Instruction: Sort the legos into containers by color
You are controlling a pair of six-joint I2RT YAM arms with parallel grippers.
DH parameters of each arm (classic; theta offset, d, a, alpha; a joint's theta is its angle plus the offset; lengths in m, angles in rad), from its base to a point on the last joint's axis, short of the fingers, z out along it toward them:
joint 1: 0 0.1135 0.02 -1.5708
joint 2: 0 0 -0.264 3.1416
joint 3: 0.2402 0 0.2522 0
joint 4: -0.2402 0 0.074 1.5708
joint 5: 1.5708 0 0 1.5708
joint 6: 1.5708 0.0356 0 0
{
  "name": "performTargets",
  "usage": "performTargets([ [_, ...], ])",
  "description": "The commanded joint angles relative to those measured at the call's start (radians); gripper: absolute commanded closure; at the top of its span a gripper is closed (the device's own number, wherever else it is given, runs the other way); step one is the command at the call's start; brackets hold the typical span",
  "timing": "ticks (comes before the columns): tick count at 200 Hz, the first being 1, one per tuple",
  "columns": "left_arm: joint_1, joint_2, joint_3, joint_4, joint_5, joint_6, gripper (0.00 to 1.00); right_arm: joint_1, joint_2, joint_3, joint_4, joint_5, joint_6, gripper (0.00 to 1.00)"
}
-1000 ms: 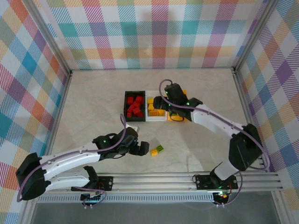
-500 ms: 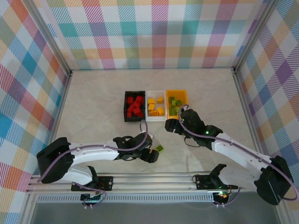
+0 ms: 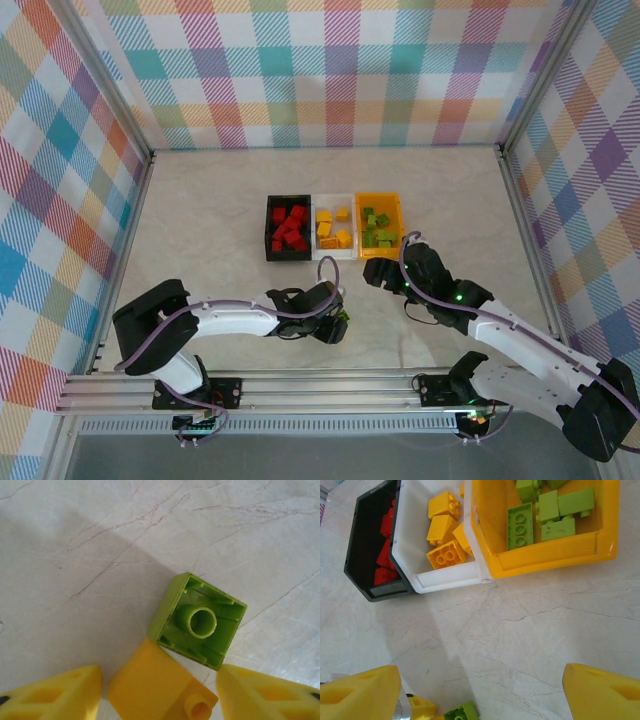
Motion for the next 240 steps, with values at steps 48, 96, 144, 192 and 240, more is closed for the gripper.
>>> performTargets([
  [48,-0.027,-0.057,-0.036,0.002,0.007,-0.02,0.64,0.006,-0.024,-0.014,-0.021,0.037,0.014,0.15],
  [96,-0.025,-0.237,-0.021,-0.095,-0.063,-0.032,0.66,0.006,-0.041,-0.02,-0.035,0.042,0.017,0.15],
  [144,0.141,-0.223,0.205,-0.211,-0.106,0.013,0.65,0.006,-0.042,-0.069,-0.009,0.021,0.034,0.15],
  [192,0.302,0.108,0.578,-0.254,-0.121,0.052,0.66,0.006,0.01,-0.08,0.0,0.0,0.022,0.15],
  [240,0.371,0.397,0.871,-0.368,-0.18,0.051,0.67,0.009,0.031,-0.105,0.025,-0.038,0.006,0.15],
])
